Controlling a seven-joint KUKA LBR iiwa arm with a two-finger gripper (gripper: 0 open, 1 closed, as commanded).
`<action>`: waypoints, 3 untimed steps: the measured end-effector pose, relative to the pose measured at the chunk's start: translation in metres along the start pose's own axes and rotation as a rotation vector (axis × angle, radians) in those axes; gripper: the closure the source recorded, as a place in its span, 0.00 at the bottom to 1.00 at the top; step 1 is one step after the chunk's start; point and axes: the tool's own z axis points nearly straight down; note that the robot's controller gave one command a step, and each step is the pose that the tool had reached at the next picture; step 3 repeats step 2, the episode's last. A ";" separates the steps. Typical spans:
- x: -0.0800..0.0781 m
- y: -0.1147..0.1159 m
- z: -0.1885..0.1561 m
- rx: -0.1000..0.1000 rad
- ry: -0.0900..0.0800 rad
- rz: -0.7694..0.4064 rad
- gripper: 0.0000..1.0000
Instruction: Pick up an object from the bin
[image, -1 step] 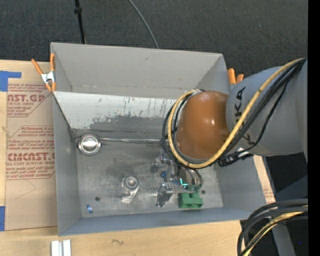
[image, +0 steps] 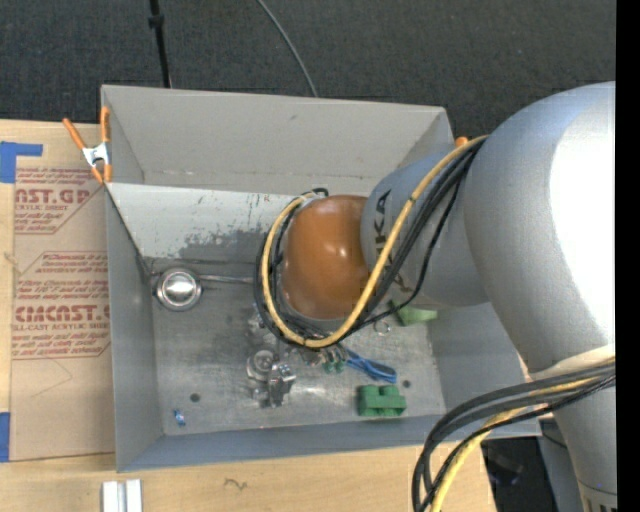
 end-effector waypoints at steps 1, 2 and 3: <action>0.000 0.000 -0.002 -0.001 0.001 0.002 1.00; -0.010 0.013 -0.127 -0.006 0.008 -0.243 1.00; -0.010 0.013 -0.127 -0.006 0.008 -0.243 1.00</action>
Offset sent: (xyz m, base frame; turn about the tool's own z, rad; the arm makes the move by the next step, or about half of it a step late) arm 0.0000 0.0000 0.0000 0.0000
